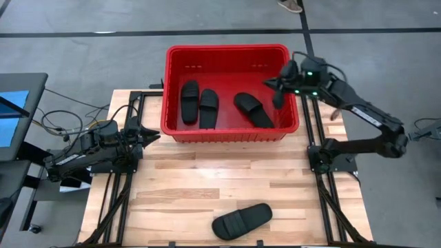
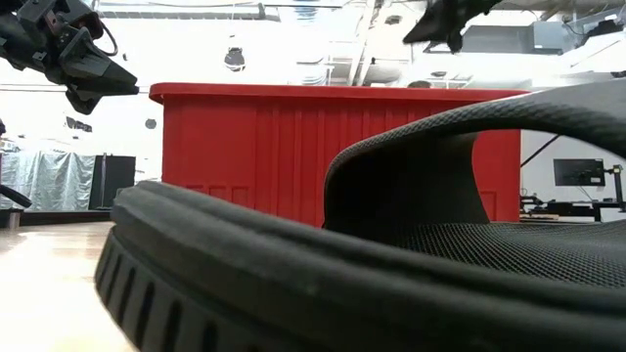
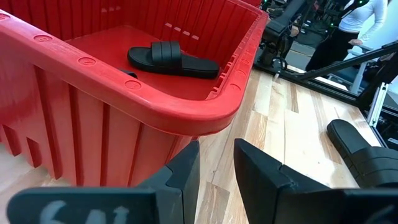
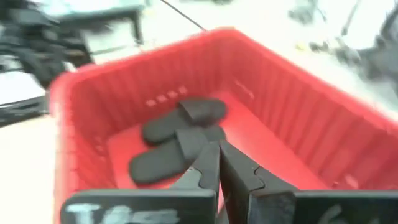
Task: Pick and place slides into bin
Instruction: Put the top black slipper into the red bin
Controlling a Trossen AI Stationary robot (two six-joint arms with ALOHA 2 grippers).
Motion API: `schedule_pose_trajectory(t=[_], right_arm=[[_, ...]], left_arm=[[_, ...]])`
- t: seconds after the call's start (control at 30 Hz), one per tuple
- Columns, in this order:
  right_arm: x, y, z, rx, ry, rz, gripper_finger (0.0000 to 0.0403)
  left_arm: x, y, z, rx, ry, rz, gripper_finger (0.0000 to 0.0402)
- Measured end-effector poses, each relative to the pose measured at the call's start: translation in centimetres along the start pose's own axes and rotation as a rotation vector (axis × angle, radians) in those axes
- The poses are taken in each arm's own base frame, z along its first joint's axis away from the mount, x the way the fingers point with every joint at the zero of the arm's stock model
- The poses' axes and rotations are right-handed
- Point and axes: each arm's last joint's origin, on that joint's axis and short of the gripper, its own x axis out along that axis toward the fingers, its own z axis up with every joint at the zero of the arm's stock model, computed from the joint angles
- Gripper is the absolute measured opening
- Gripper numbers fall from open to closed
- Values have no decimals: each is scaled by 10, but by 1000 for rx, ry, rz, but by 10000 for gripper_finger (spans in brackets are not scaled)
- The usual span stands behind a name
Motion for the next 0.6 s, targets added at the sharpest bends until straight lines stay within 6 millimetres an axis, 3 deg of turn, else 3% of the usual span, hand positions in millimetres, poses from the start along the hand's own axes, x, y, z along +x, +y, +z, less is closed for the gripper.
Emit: schedule_pose_trajectory(t=[0.13, 0.23, 0.4, 0.6], right_arm=[[-19, 4, 13, -49, -47, 42, 0], [-18, 4, 28, -114, -12, 38, 0], [5, -6, 58, -213, 123, -6, 0], [52, -24, 81, -265, 340, 23, 0]], left_arm=[[0, 0, 0, 0, 0, 0, 89], [0, 0, 0, 0, 0, 0, 89], [0, 0, 0, 0, 0, 0, 89], [0, 0, 0, 0, 0, 0, 89]])
